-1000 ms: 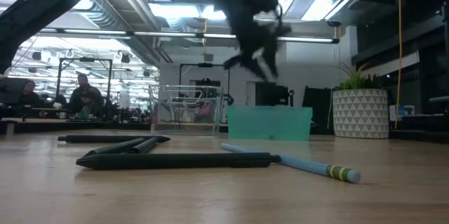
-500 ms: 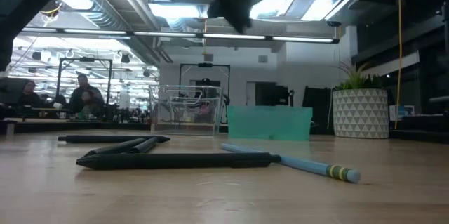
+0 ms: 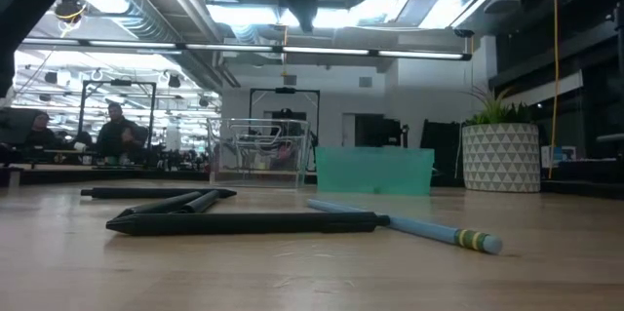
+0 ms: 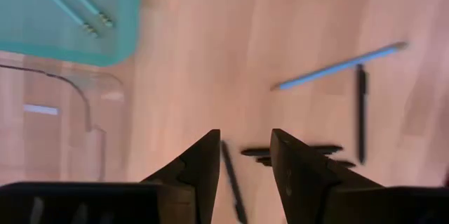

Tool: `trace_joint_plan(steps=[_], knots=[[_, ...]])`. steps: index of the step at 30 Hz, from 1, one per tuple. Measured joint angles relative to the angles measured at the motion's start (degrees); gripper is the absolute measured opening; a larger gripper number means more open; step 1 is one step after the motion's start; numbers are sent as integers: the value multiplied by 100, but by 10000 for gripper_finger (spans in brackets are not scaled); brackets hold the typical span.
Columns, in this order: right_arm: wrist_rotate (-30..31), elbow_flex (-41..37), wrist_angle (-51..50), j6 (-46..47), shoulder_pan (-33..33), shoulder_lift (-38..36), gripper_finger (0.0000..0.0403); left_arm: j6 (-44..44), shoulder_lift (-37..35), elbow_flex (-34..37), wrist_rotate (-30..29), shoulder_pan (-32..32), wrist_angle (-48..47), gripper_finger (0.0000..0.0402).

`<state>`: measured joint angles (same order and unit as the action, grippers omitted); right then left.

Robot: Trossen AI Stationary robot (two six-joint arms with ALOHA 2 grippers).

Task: Sort pens & pencils
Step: Put the blue pencil into the light blue bin

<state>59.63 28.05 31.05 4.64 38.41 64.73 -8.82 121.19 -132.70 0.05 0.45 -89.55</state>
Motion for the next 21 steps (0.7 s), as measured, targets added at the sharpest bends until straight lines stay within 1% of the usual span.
trace_joint_plan(steps=[3, 5, 8, 11, 13, 17, 21], knots=[[-68, 483, -1482, 1146, -8, 74, 149, -283, -33, 0, -75, -217, 2, 121], [-386, 763, -2434, 1841, -11, 86, 149, -346, -76, 66, -356, -446, 53, 121], [-784, 1081, -3426, 2789, -13, 97, 149, -331, -299, 537, -597, -826, 357, 121], [-930, 1157, -3691, 3120, -15, 118, 149, -272, -690, 1590, -676, -1140, 1192, 121], [-1078, 1157, -3688, 3122, -15, 127, 149, -207, -1090, 2547, -806, -1329, 1806, 121], [-1573, 1157, -3644, 3253, -225, 328, 149, -225, -2128, 4399, -715, -1577, 3053, 121], [-2004, 1154, -3298, 3217, -600, 820, 149, -300, -3319, 5817, -656, -1474, 4627, 121]])
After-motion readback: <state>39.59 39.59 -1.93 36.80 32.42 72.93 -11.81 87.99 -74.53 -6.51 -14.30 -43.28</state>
